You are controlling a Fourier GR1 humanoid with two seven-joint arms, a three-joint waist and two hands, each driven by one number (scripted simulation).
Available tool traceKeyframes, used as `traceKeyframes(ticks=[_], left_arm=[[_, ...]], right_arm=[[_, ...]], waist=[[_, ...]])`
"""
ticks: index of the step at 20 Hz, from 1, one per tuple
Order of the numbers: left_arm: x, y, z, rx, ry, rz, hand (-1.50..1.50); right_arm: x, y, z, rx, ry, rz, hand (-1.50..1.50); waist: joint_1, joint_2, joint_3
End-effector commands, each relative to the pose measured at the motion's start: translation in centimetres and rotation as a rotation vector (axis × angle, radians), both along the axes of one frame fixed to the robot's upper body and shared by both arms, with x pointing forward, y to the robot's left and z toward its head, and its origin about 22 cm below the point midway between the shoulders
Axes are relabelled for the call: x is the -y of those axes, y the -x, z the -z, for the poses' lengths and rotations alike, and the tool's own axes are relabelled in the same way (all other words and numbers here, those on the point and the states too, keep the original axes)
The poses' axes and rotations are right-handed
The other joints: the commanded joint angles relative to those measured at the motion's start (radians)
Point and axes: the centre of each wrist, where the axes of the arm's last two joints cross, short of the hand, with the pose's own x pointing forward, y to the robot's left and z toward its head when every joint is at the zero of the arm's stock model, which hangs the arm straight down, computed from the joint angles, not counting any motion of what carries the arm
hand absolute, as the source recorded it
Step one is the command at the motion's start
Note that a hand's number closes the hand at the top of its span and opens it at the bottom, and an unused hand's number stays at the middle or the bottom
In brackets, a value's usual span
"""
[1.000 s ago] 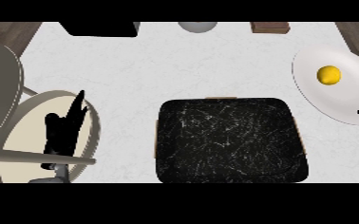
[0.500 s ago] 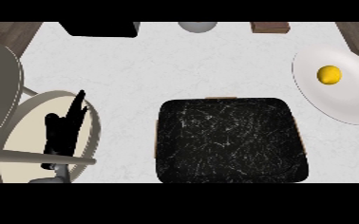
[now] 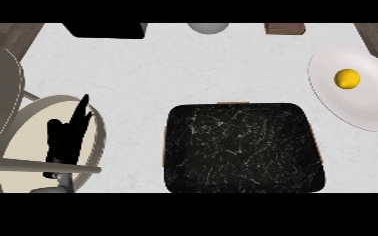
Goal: Pick the lemon from the tray and place it in the plate
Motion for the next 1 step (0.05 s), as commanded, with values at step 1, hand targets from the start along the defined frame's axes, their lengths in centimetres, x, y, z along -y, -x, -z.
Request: traceKeyframes(ticks=[1], left_arm=[[3.74,-0.64,0.03,0.019,0.052,0.039,0.00]], right_arm=[[0.06,0.25,0.15,-0.022,0.019,0.044,-1.50]], waist=[[0.001,0.004,-0.001]])
